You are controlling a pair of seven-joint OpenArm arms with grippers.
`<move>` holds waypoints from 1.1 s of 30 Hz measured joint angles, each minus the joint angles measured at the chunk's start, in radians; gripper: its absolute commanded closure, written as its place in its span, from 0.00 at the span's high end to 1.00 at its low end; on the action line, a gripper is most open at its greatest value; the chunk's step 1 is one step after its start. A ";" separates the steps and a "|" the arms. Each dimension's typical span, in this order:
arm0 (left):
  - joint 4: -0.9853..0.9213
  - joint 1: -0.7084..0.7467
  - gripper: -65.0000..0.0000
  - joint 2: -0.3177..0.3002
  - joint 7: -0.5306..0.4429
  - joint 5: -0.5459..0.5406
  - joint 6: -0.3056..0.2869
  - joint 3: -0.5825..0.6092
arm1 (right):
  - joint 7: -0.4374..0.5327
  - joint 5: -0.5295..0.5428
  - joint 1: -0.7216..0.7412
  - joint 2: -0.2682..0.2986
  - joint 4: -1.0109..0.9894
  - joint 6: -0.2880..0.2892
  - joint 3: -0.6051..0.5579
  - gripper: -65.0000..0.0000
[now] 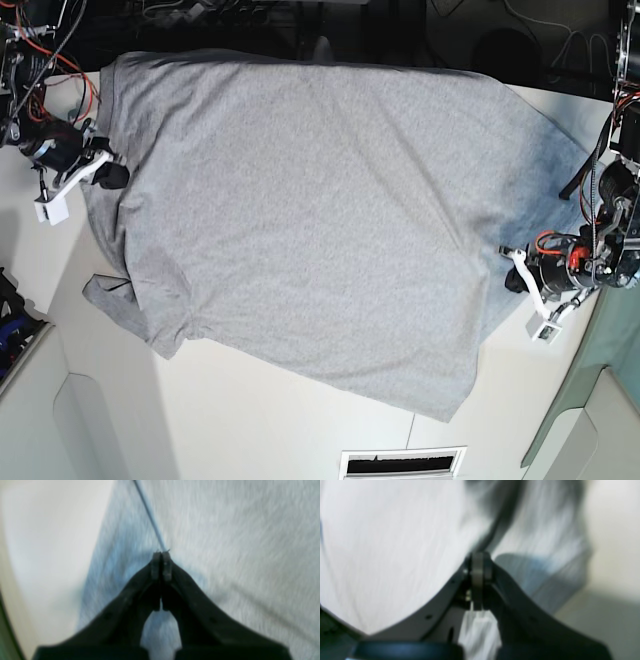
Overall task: Layout the t-shirt on the table in an organized manner, then fold the t-shirt properly
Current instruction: 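Pull the shirt with both grippers to straighten the body flat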
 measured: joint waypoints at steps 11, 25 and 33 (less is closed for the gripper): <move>-0.030 0.163 0.00 0.004 -0.073 0.000 -0.005 -0.004 | 0.080 -0.024 -0.147 -0.028 0.008 0.026 0.003 0.00; -0.033 0.129 0.00 0.121 -0.034 0.008 0.008 -0.009 | 0.247 -0.280 0.251 -0.006 -0.390 0.029 0.004 0.00; -0.039 0.071 0.00 0.163 -0.002 -0.003 0.015 -0.006 | 0.262 -0.396 0.457 -0.002 -0.529 -0.018 0.002 0.00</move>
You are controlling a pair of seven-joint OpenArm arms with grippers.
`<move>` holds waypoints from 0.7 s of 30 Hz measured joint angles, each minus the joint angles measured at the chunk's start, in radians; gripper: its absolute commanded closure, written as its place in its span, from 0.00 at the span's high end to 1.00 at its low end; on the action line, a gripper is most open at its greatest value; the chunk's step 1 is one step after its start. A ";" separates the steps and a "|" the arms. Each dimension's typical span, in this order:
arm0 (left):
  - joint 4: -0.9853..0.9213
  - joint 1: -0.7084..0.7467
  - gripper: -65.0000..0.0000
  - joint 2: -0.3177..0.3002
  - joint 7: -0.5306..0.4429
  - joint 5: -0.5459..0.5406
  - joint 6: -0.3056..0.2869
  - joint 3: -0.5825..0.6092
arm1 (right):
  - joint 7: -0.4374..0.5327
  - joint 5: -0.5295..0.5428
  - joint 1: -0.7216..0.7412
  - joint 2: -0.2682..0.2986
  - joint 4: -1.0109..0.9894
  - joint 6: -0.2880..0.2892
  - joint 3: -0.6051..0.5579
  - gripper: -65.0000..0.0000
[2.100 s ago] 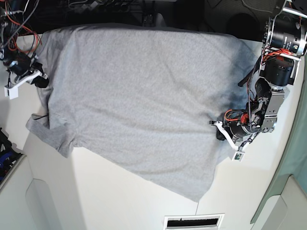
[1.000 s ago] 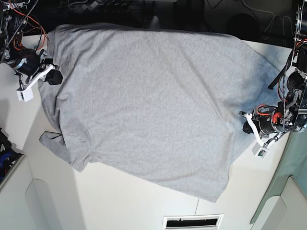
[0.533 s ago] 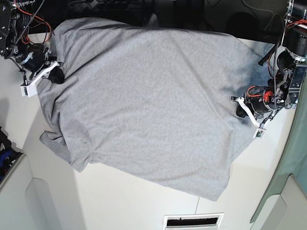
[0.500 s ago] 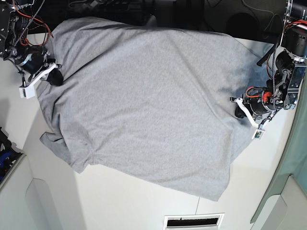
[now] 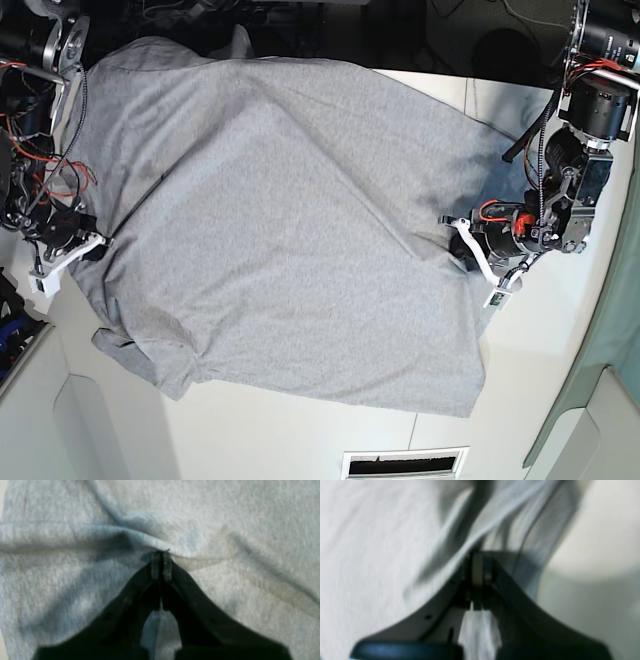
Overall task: Layout the t-shirt on the table in an organized manner, then fold the t-shirt properly
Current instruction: 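Pull the shirt with both grippers to straighten the body flat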
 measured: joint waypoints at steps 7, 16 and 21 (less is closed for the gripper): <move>0.002 -0.035 0.00 -0.003 0.062 -0.001 -0.001 0.002 | -0.057 0.047 0.057 0.004 -0.004 0.002 0.000 0.00; 0.169 0.035 0.00 -0.161 0.061 -0.023 -0.004 -0.081 | -0.275 0.370 -0.220 0.051 0.340 0.014 0.002 0.00; 0.169 0.078 0.00 -0.198 0.064 -0.023 -0.005 -0.101 | -0.289 0.412 -0.424 0.043 0.560 0.028 -0.002 0.00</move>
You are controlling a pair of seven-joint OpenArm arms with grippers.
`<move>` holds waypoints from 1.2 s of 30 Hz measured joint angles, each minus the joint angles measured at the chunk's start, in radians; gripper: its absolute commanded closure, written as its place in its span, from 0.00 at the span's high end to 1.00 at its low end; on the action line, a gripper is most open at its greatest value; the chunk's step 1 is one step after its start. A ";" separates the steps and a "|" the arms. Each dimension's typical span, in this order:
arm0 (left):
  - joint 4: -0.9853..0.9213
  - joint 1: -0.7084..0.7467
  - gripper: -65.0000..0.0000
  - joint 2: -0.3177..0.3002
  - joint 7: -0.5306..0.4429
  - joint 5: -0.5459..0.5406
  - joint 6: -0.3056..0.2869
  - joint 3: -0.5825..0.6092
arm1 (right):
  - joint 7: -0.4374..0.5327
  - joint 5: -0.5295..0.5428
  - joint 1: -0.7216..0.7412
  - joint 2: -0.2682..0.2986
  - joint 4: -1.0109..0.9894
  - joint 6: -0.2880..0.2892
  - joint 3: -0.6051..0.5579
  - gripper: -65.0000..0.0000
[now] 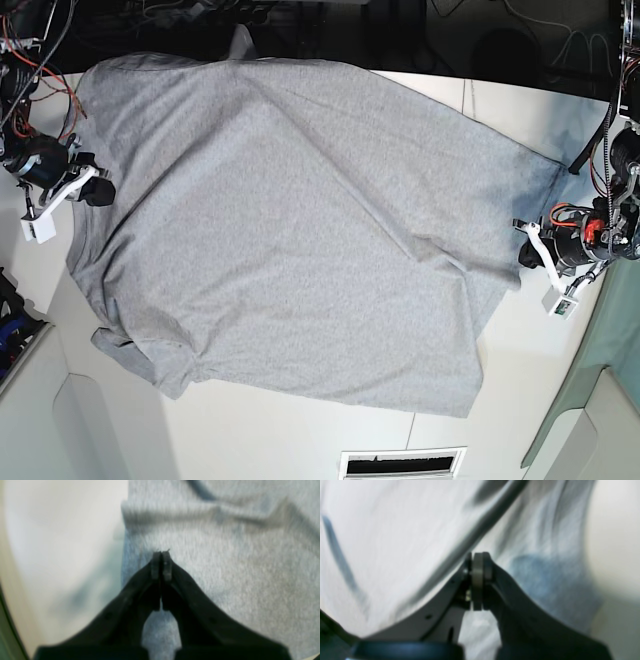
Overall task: Layout the t-shirt on the table in an organized manner, then fold the t-shirt properly
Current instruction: 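Pull the shirt with both grippers to straighten the body flat, then drag the shirt edge with both grippers to square it on the table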
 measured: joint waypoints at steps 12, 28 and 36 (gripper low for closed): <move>0.006 0.171 0.00 0.000 -0.020 0.043 -0.002 -0.005 | 0.095 -0.139 -0.185 -0.005 0.002 -0.008 0.000 0.00; 0.013 0.212 0.00 -0.003 0.075 -0.092 -0.008 -0.011 | 0.201 -0.285 0.184 -0.003 -0.362 0.000 0.003 0.00; 0.008 0.212 0.00 0.006 0.091 -0.241 -0.149 -0.005 | 0.188 -0.336 0.347 -0.008 -0.444 -0.023 0.001 0.00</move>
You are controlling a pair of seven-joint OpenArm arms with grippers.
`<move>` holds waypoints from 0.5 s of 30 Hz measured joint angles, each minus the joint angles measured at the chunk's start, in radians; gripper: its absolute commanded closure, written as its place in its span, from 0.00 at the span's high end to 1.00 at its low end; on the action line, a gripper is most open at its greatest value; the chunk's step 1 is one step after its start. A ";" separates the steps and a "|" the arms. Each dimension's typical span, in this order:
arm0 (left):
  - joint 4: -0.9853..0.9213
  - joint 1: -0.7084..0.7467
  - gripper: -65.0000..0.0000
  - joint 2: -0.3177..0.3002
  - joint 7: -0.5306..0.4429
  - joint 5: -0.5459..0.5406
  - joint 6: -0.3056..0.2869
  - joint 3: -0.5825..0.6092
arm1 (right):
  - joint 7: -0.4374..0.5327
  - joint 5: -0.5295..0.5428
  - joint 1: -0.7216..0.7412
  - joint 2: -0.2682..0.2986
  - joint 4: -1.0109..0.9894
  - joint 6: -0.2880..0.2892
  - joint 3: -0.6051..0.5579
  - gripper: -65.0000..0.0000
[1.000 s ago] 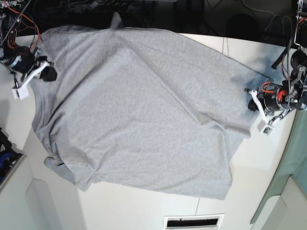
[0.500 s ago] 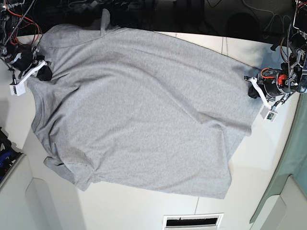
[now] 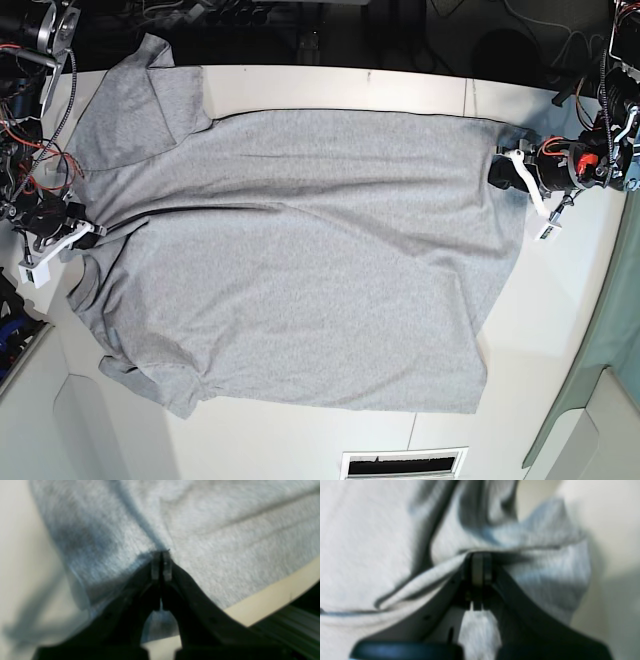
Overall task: Layout the t-shirt on the table in an organized manner, then fold the t-shirt properly
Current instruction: 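Drag the shirt edge with both grippers to square it on the table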
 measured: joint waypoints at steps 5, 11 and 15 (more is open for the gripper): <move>0.001 -0.031 0.10 0.002 0.026 -0.020 -0.040 -0.021 | -0.008 0.117 -0.009 0.023 0.052 0.000 0.000 0.00; 0.034 -0.016 0.26 -0.023 0.127 -0.205 -0.136 -0.194 | -0.194 0.231 -0.135 0.064 0.264 -0.003 0.101 0.01; 0.033 0.021 0.41 -0.043 0.175 -0.276 -0.137 -0.269 | -0.222 0.284 -0.279 0.069 0.380 -0.003 0.218 0.24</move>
